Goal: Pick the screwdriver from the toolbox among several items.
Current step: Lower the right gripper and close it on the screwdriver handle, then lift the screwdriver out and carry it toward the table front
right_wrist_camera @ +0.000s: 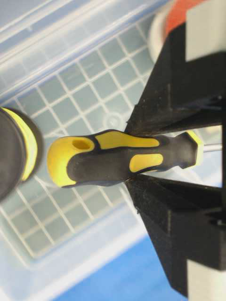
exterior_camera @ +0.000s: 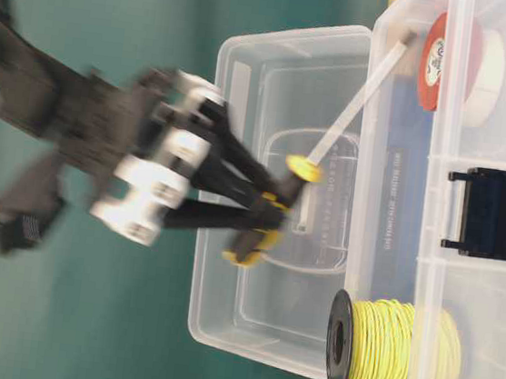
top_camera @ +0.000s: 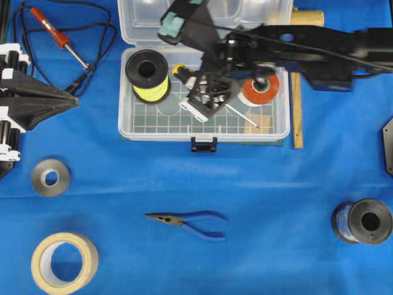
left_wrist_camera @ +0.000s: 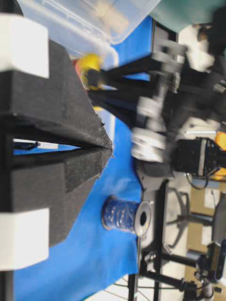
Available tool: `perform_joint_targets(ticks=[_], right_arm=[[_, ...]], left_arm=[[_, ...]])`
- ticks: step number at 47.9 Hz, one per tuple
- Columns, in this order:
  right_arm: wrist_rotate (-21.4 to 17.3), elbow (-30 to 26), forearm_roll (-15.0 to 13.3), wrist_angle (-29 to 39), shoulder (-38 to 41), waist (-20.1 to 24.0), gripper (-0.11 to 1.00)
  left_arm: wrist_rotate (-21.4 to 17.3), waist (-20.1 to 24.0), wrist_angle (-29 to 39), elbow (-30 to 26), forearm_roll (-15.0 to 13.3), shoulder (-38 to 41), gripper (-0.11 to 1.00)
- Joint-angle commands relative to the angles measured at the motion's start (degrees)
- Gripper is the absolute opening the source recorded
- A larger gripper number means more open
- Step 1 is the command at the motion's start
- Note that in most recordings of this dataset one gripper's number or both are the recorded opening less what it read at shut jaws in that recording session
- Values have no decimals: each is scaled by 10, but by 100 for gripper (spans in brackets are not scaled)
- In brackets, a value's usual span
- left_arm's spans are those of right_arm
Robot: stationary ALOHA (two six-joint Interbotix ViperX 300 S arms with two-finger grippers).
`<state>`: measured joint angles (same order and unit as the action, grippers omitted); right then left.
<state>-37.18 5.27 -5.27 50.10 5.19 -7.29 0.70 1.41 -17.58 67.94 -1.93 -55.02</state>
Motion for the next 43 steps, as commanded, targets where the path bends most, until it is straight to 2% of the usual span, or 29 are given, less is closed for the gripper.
perform_joint_targets(ticks=[1,12,21,31,43], right_arm=[[-7,-8,0,8,-37,35,28],[-62,-23,-7,-22,-4,127,28],[-69,-72,-27,-33,95,184,28],[-64,-113,-33,-35,182,197,28],[-60,-106,-36,-37,224,193,28]], left_arm=[[0,2,-2,-5,-1,4,0],[0,1,-2,-4,-1,4,0],[0,1,-3,-4,-2,4,0],[0,1,-2,-4,-1,4,0],[0,2,-2,2,-1,4,0]])
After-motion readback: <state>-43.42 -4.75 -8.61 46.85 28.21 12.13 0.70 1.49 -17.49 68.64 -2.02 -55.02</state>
